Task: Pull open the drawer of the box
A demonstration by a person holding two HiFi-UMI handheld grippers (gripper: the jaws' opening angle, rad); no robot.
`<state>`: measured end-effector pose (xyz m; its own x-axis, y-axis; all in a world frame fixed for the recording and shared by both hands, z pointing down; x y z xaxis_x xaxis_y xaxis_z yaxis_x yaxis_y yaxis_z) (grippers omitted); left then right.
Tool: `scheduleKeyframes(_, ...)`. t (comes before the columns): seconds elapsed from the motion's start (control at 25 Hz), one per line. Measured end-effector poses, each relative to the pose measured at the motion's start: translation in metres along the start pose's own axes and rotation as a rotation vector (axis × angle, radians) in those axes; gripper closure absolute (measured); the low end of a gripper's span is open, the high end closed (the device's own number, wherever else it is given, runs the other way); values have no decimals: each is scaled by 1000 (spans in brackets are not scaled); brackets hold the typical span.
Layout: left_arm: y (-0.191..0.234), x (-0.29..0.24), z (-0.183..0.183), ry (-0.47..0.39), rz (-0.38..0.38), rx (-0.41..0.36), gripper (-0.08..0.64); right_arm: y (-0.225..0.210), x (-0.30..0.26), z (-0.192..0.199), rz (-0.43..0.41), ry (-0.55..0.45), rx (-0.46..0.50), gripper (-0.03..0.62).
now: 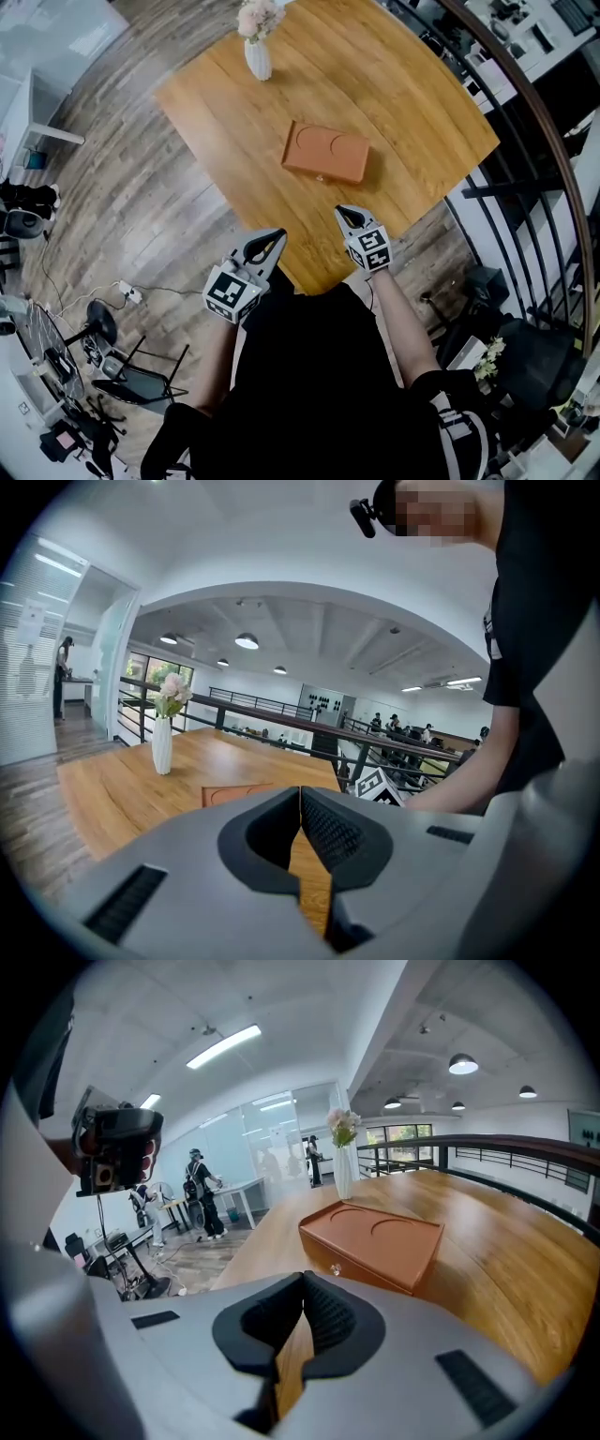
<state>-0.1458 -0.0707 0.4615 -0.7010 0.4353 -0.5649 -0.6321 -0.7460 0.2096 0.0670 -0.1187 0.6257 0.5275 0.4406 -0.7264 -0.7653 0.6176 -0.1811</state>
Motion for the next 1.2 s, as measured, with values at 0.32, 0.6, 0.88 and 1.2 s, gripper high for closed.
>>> scheduleKeyframes(0.32,31,-6,9,31,24,26,537,-12,-59,-15,5,30,-111,577)
scheduleKeyframes(0.6,37,-12,14,51,38,48,536,-27,-94,-12,-3,55,-149,551)
scheduleKeyframes(0.88,34,-16,18,62,50,66,535,-43,-117,-8,49,96,-251,531)
scheduleKeyframes(1.2,38,-17,23,71,55,80,537,-50,-130,-9,32,66,-334,526)
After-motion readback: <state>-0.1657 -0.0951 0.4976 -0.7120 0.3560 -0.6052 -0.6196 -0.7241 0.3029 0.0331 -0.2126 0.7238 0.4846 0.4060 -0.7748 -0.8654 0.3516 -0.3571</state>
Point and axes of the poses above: the fingertips, and each gripper's own axes: x backward along the fingers, y to its left, z out of its underside, the point moved 7 cm from there along x, backward along the fingers, and after that the axes turned 14 degrees about y, right-handed, at the moved point
